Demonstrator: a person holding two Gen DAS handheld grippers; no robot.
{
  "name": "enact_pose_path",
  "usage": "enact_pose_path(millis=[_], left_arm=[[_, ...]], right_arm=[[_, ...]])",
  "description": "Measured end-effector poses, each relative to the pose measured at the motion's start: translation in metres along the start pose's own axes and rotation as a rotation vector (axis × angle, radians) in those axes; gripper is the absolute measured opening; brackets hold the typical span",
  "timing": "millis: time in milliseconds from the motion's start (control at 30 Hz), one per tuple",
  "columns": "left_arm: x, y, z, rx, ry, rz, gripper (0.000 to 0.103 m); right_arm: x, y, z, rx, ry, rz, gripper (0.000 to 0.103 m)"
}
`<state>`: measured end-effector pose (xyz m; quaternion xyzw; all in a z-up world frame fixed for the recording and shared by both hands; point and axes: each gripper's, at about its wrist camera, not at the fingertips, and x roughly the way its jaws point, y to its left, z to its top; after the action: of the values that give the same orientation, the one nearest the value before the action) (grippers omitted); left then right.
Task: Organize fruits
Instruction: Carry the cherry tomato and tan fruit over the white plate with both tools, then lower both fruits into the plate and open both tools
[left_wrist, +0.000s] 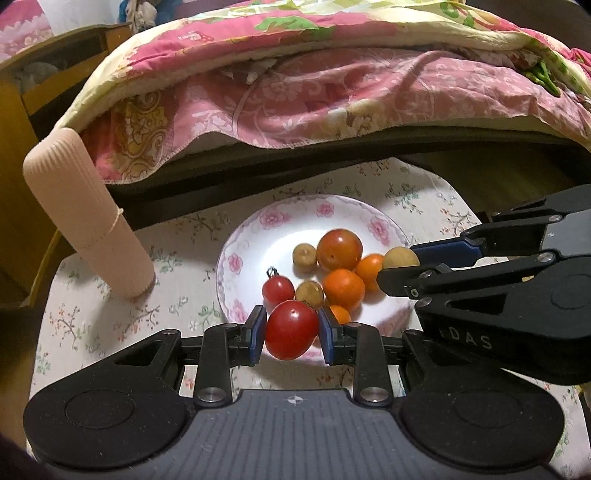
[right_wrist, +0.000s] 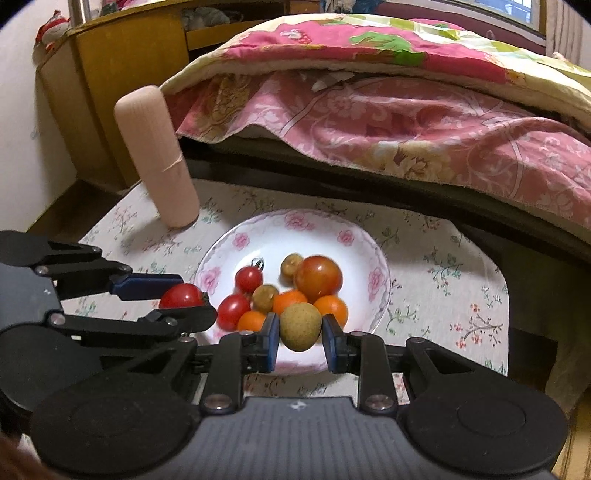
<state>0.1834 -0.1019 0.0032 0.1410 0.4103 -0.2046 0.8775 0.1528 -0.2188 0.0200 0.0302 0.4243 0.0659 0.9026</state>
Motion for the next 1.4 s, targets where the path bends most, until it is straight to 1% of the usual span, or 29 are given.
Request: enact_pose_path(millis=[400,733,1067,1400], left_arm=[[0.019,0.003,0.009,-0.016,0.007,0.011,0.036],[0.036,0.006,0.016,-0.029,0.012,0.015,0.036],[0.047,0.008,0.021,-0.038,0.008,0.006,0.036],[0.053,0.012,0.021,-0.051,0.01,-0.009,0.037]], right_arm=[[0.021,-0.017,0.013,0.046,0.005,0.007,0.027],[0.04,-0.026,0.021,0.049,0.016,0.002,0.027],[0.052,-0.034,0.026,0.053,0.006,-0.019,0.027],[0.058,-0.036,0.03,0.05,-0.003,-0.022,0.028]])
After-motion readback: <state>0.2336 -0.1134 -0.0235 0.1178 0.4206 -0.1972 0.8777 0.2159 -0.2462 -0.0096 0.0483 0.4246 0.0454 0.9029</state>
